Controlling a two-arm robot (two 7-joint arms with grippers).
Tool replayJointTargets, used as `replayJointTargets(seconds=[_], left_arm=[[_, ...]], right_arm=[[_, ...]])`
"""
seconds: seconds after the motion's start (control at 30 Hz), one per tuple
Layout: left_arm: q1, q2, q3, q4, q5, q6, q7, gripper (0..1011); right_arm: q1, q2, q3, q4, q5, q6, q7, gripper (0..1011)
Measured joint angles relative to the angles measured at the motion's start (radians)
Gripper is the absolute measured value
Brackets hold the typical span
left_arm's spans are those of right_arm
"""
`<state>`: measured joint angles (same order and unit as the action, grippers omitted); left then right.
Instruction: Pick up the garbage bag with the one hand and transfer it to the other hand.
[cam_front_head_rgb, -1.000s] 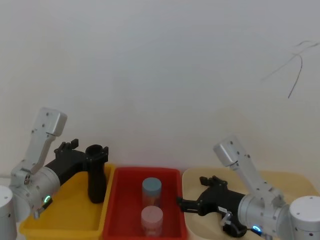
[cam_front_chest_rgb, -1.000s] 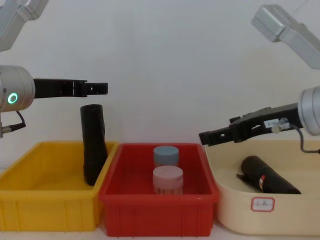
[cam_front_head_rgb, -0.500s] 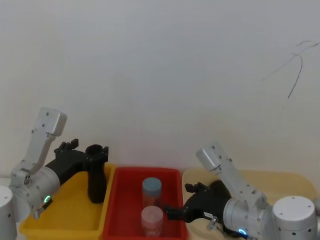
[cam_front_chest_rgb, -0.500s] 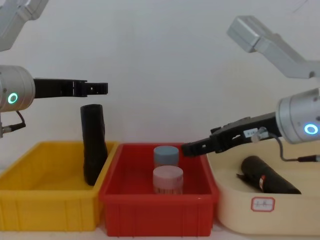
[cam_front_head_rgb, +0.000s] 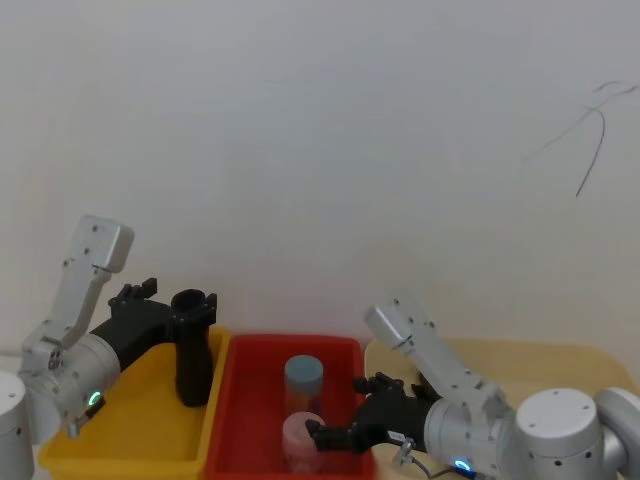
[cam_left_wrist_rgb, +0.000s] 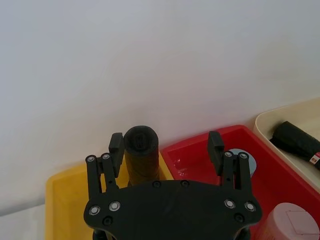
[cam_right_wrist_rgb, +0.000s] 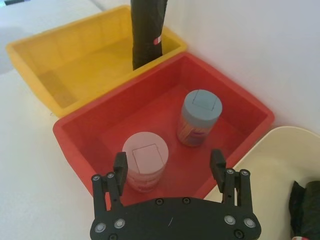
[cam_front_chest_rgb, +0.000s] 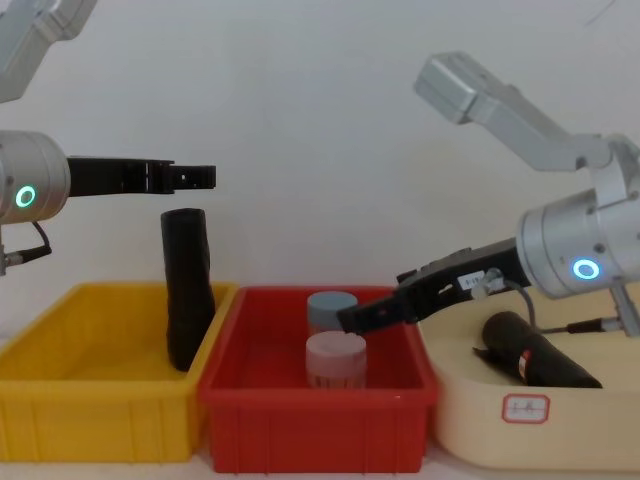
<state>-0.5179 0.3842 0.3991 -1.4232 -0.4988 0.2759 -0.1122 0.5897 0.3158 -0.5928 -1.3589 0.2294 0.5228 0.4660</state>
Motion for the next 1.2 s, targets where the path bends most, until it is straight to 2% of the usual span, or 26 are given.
replayJointTargets(seconds=[1.2], left_arm=[[0.0, 0.0, 0.0, 0.0, 0.0, 0.0, 0.0, 1002]], right_arm=[[0.089, -0.082, -0.068, 0.176, -0.063, -0.005, 0.064, 1004]])
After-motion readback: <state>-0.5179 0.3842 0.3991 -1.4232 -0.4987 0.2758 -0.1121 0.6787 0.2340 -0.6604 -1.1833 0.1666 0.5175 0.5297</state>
